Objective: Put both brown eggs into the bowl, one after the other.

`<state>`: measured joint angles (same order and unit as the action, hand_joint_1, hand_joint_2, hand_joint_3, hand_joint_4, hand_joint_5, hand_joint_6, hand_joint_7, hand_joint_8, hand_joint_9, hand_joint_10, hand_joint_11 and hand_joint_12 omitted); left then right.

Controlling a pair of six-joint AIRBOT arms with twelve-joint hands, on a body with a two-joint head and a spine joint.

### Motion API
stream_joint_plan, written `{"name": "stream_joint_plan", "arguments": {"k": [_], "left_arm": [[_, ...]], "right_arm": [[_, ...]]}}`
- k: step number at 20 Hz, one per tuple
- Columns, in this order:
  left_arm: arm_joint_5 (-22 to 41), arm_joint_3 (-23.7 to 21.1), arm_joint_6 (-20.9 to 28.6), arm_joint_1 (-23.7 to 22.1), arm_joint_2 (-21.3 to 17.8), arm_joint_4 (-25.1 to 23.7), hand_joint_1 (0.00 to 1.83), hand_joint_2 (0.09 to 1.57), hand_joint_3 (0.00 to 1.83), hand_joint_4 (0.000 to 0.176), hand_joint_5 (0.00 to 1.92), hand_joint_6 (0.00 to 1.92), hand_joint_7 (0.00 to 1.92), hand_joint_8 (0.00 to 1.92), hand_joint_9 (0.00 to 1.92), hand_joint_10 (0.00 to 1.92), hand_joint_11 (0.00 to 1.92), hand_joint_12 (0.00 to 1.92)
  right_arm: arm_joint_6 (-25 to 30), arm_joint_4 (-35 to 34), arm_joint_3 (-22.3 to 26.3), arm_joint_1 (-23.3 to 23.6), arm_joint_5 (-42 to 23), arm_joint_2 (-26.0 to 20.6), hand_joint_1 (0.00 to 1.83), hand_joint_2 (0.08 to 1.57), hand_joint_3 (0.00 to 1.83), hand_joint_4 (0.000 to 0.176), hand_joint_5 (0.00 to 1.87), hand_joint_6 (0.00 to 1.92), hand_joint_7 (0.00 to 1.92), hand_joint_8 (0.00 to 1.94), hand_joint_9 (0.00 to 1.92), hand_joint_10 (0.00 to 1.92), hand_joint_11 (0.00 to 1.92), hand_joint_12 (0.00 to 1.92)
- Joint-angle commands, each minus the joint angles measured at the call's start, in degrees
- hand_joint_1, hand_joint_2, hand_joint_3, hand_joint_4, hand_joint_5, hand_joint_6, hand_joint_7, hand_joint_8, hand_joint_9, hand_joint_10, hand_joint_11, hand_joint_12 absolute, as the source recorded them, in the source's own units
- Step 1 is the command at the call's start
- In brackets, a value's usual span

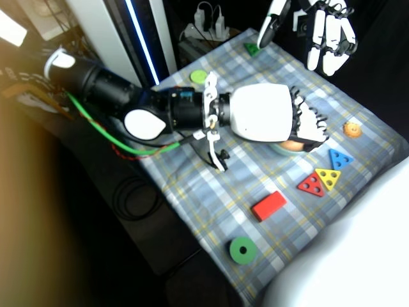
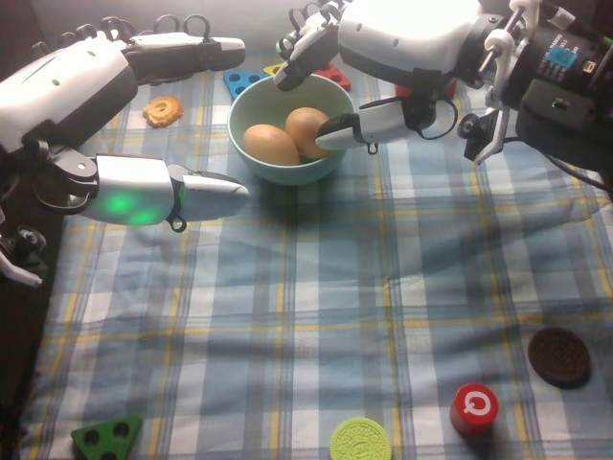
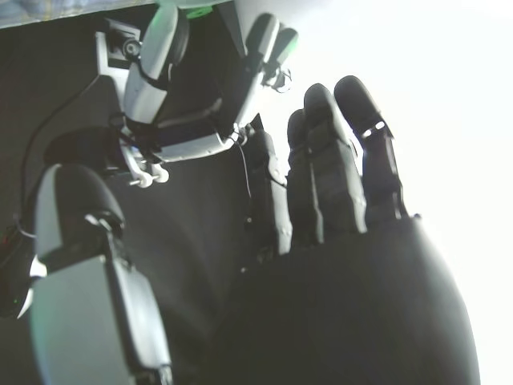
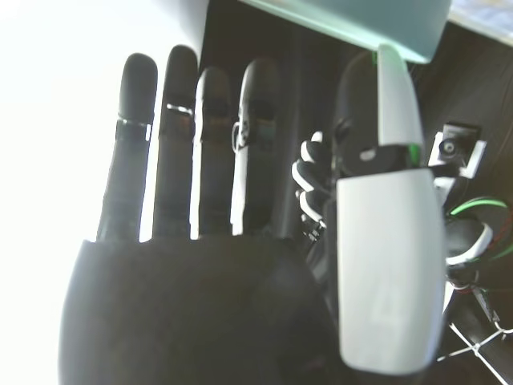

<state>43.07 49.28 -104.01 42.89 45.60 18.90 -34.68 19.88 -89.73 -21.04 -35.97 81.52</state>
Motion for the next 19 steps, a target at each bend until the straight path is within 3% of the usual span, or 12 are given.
{"name": "stream_joint_plan", "arguments": {"k": [1,3,7,8,9,10,12,13,15,16,17,19], "left_arm": [[7.0,0.1,0.5,-0.7,0.3,-0.6,0.78,0.86,0.00,0.102,0.41,0.00,0.32,0.00,0.40,0.00,0.00,1.15],[7.8,-0.1,0.7,-0.5,0.2,-0.2,0.80,0.86,0.00,0.124,0.38,0.00,0.31,0.00,0.39,0.00,0.00,1.11],[15.0,-1.7,8.7,2.2,-2.2,-1.2,0.79,0.83,0.00,0.132,0.36,0.00,0.33,0.00,0.40,0.00,0.00,1.19],[17.0,-1.9,12.3,3.1,-3.0,-2.0,0.75,0.84,0.00,0.116,0.40,0.01,0.34,0.00,0.40,0.00,0.00,1.22],[19.0,-1.8,17.0,4.2,-3.7,-3.0,0.71,0.82,0.00,0.142,0.39,0.00,0.35,0.00,0.40,0.00,0.01,1.19],[21.1,-1.5,21.8,5.5,-4.4,-3.9,0.71,0.82,0.00,0.142,0.39,0.00,0.35,0.00,0.40,0.00,0.01,1.19],[26.2,-0.2,33.3,8.5,-5.1,-5.4,0.79,0.79,0.00,0.107,0.41,0.00,0.39,0.00,0.43,0.01,0.01,1.26],[29.1,1.0,40.0,10.4,-5.0,-5.9,0.83,0.77,0.00,0.114,0.39,0.00,0.38,0.00,0.43,0.00,0.00,1.24],[34.9,3.5,51.5,13.8,-4.0,-6.1,0.82,0.79,0.00,0.120,0.36,0.00,0.38,0.01,0.39,0.00,0.00,1.10],[38.7,4.8,57.0,15.7,-3.2,-6.0,0.83,0.85,0.02,0.071,0.35,0.00,0.38,0.00,0.37,0.00,0.00,0.93],[42.1,5.7,61.7,17.0,-2.5,-6.0,0.81,0.87,0.02,0.050,0.30,0.00,0.35,0.00,0.33,0.00,0.00,0.84],[48.6,6.3,66.6,18.9,-1.8,-6.1,0.70,0.92,0.00,0.067,0.15,0.00,0.30,0.00,0.40,0.02,0.04,0.90]], "right_arm": [[-0.1,-2.0,0.3,0.3,-6.5,-1.1,1.02,1.03,0.00,0.021,0.84,0.00,0.70,0.00,0.54,0.64,0.31,1.37],[-0.1,-2.9,1.5,-0.2,-8.3,-2.9,0.99,1.01,0.00,0.019,0.79,0.00,0.68,0.00,0.50,0.65,0.27,1.33],[-0.1,-7.2,7.2,-4.5,-18.3,-11.2,0.77,1.03,0.00,0.073,0.45,0.00,0.46,0.00,0.43,0.04,0.08,0.91],[-0.1,-8.7,9.0,-5.7,-21.1,-12.8,0.75,1.08,0.01,0.000,0.43,0.00,0.47,0.00,0.41,0.02,0.01,0.87],[-0.1,-10.6,10.6,-7.9,-24.5,-14.6,0.72,0.99,0.00,0.089,0.41,0.00,0.41,0.00,0.37,0.00,0.01,0.84],[-0.1,-13.0,12.6,-11.3,-28.4,-17.2,0.72,0.99,0.00,0.089,0.41,0.00,0.41,0.00,0.37,0.00,0.01,0.84],[-0.1,-18.0,16.5,-18.5,-36.4,-21.4,0.86,1.07,0.01,0.026,0.46,0.01,0.44,0.01,0.38,0.01,0.00,0.84],[-0.1,-20.8,18.2,-22.0,-40.4,-23.2,0.87,1.15,0.01,0.007,0.47,0.00,0.45,0.00,0.40,0.01,0.01,0.85],[-0.3,-24.9,20.7,-27.2,-46.2,-25.8,0.73,1.15,0.00,0.027,0.40,0.01,0.42,0.00,0.36,0.00,0.00,0.81],[-0.4,-26.7,22.1,-29.4,-49.2,-26.9,0.69,1.11,0.00,0.037,0.43,0.01,0.46,0.01,0.40,0.01,0.00,0.87],[-0.6,-28.1,23.0,-31.0,-52.2,-27.4,0.69,1.10,0.00,0.016,0.46,0.01,0.51,0.01,0.48,0.02,0.02,0.89],[-1.8,-28.5,25.1,-33.4,-59.5,-27.8,0.57,1.25,0.00,0.004,0.31,0.00,0.55,0.00,0.66,0.01,0.37,0.57]]}}
